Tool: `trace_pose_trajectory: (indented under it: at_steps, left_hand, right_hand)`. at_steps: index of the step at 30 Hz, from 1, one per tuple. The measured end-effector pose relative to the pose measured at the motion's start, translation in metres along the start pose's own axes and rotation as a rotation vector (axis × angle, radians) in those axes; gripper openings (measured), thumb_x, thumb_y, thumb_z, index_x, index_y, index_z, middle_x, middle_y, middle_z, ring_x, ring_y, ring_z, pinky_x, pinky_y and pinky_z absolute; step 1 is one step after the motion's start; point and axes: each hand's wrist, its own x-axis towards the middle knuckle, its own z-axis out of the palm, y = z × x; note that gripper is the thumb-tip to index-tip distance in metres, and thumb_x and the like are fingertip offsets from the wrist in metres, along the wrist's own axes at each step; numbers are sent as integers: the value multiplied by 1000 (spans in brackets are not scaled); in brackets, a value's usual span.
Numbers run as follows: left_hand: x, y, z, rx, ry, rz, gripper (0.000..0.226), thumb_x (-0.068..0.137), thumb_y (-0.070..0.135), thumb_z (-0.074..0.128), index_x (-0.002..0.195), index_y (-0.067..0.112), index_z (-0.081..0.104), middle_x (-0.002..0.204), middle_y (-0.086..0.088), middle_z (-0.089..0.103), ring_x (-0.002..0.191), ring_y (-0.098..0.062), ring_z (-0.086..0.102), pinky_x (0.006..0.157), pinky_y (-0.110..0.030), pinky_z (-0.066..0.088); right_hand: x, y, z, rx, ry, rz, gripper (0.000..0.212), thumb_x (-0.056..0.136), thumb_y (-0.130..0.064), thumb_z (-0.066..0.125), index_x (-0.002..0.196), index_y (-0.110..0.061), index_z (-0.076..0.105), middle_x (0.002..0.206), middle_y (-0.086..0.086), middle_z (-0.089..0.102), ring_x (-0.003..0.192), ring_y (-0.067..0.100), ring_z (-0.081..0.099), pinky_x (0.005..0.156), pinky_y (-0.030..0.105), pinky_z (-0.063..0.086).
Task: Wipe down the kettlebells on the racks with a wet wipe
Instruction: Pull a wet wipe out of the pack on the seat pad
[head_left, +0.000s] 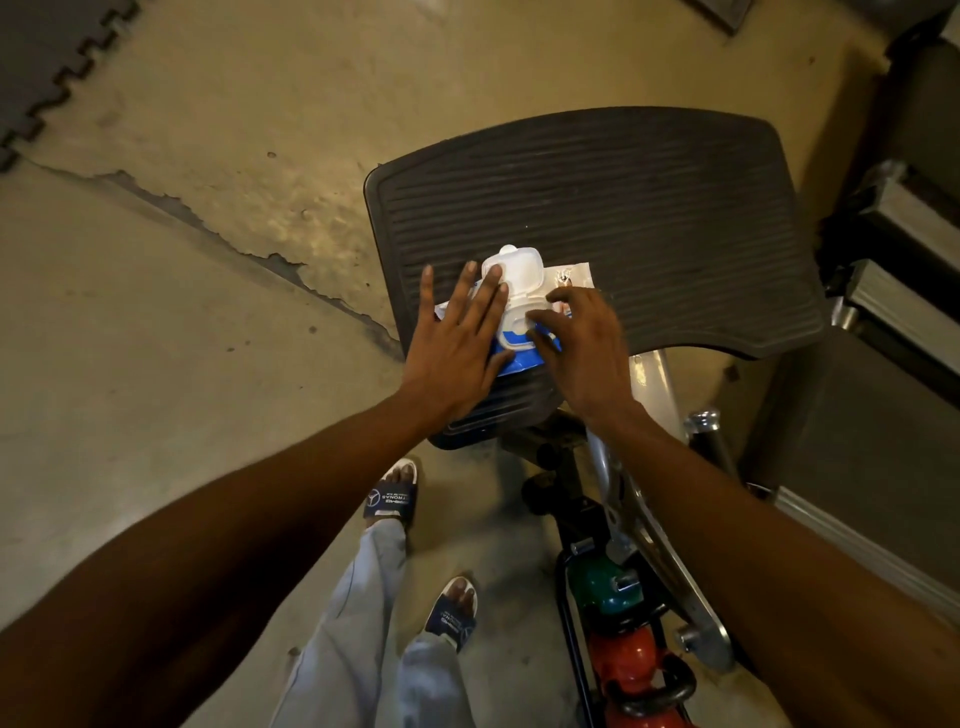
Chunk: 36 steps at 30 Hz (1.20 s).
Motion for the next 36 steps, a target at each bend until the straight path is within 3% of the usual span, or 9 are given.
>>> trace_pose_trajectory:
  at_steps: [7, 9, 11, 12, 15, 18, 24, 31, 36]
  left_hand:
    - [-1, 0, 5, 8, -4, -16, 87, 98, 73, -9, 167, 19, -11, 174, -9, -16, 160, -31, -17, 125, -67, -3]
    - [-1, 0, 5, 3, -1, -16, 87, 99, 73, -7, 167, 19, -11, 174, -8, -17, 160, -31, -17, 125, -67, -3]
    - [-1, 0, 6, 2, 4, -21, 87, 99, 74, -5, 167, 20, -11, 174, -7, -17, 160, -31, -17, 125, -67, -4]
    - [-1, 0, 6, -1, 6, -20, 87, 100, 74, -4, 167, 20, -11, 174, -7, -17, 160, -31, -17, 125, -67, -4]
    - [-2, 1, 6, -25, 5, -18, 87, 100, 75, -2, 167, 20, -11, 174, -7, -16, 161, -30, -16, 125, -67, -5]
    - [-2, 1, 6, -16, -8, -27, 88, 100, 75, -2, 167, 20, -11, 174, -7, -16, 161, -31, -16, 125, -67, -5]
    - [-1, 2, 4, -19, -29, -29, 88, 99, 75, -3, 166, 19, -13, 174, -8, -16, 160, -32, -16, 124, -68, -6]
    - [1, 5, -2, 2, -78, -48, 88, 98, 74, -5, 166, 19, -14, 174, -9, -18, 160, -33, -17, 123, -71, -6]
    - [1, 3, -4, 4, -90, -48, 88, 97, 74, -6, 166, 19, -12, 174, -9, -17, 160, -34, -16, 123, -71, -5]
  right_hand:
    - [5, -7, 2, 71, -98, 11, 32, 88, -21, 83, 118, -13, 74, 149, 14, 55, 138, 30, 52, 114, 42, 46]
    - [5, -8, 6, 96, -115, 31, 34, 91, -20, 80, 123, -13, 72, 154, 11, 51, 141, 25, 48, 116, 24, 37]
    - [9, -10, 4, 122, -103, 64, 37, 98, -20, 71, 134, -12, 63, 157, 6, 46, 136, 11, 44, 102, -1, 27]
    - [12, -10, 4, 142, -112, 67, 37, 100, -18, 67, 135, -11, 60, 157, 5, 45, 132, 7, 43, 98, -2, 31]
    - [11, -13, 2, 40, -116, -43, 34, 96, -16, 73, 127, -6, 62, 156, 11, 47, 140, 18, 45, 113, 31, 45]
    - [12, -14, 4, -87, -167, -96, 46, 85, -16, 85, 125, -4, 65, 157, 17, 47, 149, 35, 40, 119, 54, 39]
    - [7, -8, 5, -251, -129, -178, 61, 72, -18, 95, 122, -2, 65, 146, 22, 55, 140, 40, 51, 110, 58, 48]
    - [-1, -10, 0, -126, 53, -183, 37, 81, -12, 88, 107, -2, 64, 135, 22, 61, 130, 40, 58, 109, 54, 49]
    - [-4, -12, -6, 63, 72, -25, 25, 96, -9, 72, 117, -1, 61, 136, 21, 59, 125, 33, 58, 108, 41, 49]
